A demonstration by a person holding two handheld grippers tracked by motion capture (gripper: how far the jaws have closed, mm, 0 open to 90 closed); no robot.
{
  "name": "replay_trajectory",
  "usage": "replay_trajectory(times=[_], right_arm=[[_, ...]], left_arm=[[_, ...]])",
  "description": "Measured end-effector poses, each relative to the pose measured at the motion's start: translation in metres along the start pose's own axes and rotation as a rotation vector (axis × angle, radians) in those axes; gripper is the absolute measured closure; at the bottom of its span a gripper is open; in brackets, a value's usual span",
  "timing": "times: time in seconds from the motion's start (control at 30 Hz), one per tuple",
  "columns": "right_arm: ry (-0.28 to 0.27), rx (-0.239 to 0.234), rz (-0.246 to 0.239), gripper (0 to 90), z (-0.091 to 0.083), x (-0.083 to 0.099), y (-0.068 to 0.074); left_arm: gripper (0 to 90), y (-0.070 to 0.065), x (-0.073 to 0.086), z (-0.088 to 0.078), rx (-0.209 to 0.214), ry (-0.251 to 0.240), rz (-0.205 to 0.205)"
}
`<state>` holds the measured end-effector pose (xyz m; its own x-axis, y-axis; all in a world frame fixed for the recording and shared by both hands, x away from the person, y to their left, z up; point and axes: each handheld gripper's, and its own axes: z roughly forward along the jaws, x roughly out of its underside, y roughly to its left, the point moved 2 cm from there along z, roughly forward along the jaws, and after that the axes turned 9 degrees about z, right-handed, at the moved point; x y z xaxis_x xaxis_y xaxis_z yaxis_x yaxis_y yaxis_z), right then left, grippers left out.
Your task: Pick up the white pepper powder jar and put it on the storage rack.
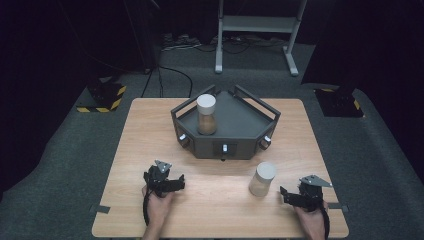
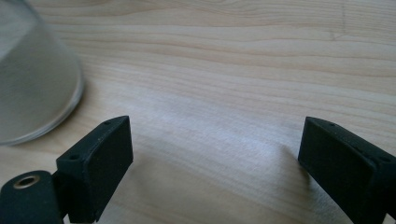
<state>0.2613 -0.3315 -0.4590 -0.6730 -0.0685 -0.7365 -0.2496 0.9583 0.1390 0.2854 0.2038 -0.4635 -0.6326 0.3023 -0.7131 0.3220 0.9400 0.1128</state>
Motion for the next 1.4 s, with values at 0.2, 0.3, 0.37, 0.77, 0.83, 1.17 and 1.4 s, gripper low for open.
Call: replay_trajectory(times=[0.2,0.3,0.37,0.77,0.83,1.17,1.4], right_arm=[[-0.005,-0.050,-0.035,10.0,-0.010,0.003,0.003],[-0.003,-0.075,-0.053,10.0,-0.013,0.004,0.007],[-0.005,-0.097,-0.062,10.0,-0.014,0.005,0.009],[-0.022,-0.198,-0.093,9.3,-0.012,0.008,0.023],[-0.030,-0.208,-0.092,9.3,-0.011,0.009,0.025],[-0.058,-0.247,-0.097,10.9,-0.005,0.004,0.036],[-0.086,-0.264,-0.104,13.0,-0.003,0.000,0.041]], left_arm=[[3.6,0.000,0.000,0.000,0.001,0.000,0.000],[3.6,0.000,0.000,0.000,0.001,0.000,0.000],[3.6,0.000,0.000,0.000,0.001,0.000,0.000],[3.6,0.000,0.000,0.000,0.001,0.000,0.000],[3.6,0.000,0.000,0.000,0.001,0.000,0.000],[3.6,0.000,0.000,0.000,0.001,0.000,-0.001],[3.6,0.000,0.000,0.000,0.002,0.000,-0.001]])
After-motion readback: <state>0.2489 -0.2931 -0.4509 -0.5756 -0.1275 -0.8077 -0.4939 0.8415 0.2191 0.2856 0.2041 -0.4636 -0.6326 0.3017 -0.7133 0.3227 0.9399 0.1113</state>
